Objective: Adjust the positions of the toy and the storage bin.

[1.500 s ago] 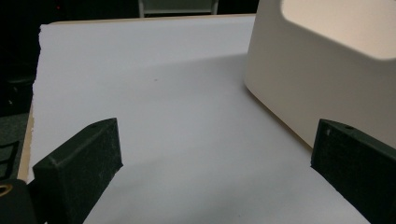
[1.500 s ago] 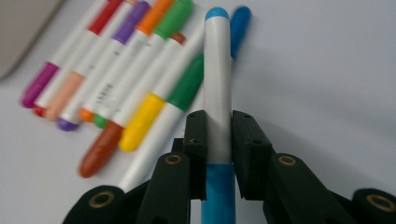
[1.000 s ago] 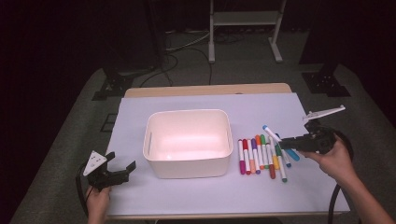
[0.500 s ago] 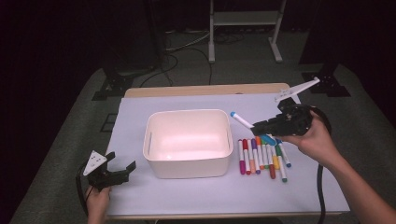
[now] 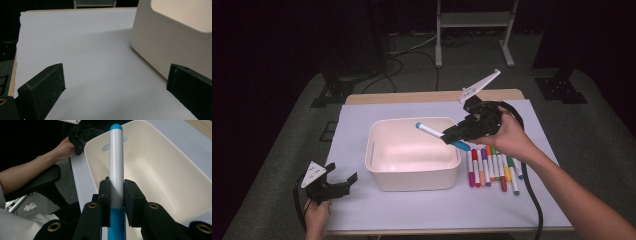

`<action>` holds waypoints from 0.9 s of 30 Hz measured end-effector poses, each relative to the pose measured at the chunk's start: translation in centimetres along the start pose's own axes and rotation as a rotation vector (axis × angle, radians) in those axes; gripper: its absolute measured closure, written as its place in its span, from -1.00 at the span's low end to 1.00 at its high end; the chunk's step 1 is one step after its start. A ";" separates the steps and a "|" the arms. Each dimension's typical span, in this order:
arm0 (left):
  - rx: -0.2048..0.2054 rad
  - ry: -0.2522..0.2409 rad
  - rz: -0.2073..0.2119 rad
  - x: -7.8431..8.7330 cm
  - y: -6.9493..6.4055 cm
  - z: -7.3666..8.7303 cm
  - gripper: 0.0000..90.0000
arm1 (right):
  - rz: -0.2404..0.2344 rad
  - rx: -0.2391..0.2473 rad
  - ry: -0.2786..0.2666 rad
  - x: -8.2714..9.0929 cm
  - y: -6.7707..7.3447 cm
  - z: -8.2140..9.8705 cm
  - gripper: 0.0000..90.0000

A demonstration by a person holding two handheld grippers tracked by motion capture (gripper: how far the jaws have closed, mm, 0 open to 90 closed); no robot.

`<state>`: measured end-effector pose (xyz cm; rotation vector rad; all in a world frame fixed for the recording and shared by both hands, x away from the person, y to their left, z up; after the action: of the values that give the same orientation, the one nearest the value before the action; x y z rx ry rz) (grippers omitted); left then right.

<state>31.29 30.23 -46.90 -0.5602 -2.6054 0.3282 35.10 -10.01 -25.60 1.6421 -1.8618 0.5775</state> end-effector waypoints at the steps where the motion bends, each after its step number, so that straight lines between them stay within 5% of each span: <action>1: 0.002 0.000 0.000 0.0 0.0 0.0 -0.99 | -0.015 0.016 0.009 -0.6 0.0 -0.4 0.69; 13: 0.001 -0.001 0.000 0.0 0.0 0.0 -0.99 | -0.139 0.078 0.088 -6.2 -0.5 -2.3 0.68; 27: 0.006 -0.002 0.000 0.0 0.0 0.0 -0.99 | -0.229 0.108 0.167 -11.6 -1.8 -1.8 0.68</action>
<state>31.34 30.24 -46.91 -0.5586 -2.6057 0.3365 37.92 -0.61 -32.23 1.7880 -1.5217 0.7023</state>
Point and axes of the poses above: each handheld gripper's, and its own axes: x roughly backward along the jaws, z roughly out of its underside, y roughly to its left, the point moved 4 cm from there along -x, roughly forward along the jaws, and after that the axes turned 15 degrees about x, right-handed, at the moved point
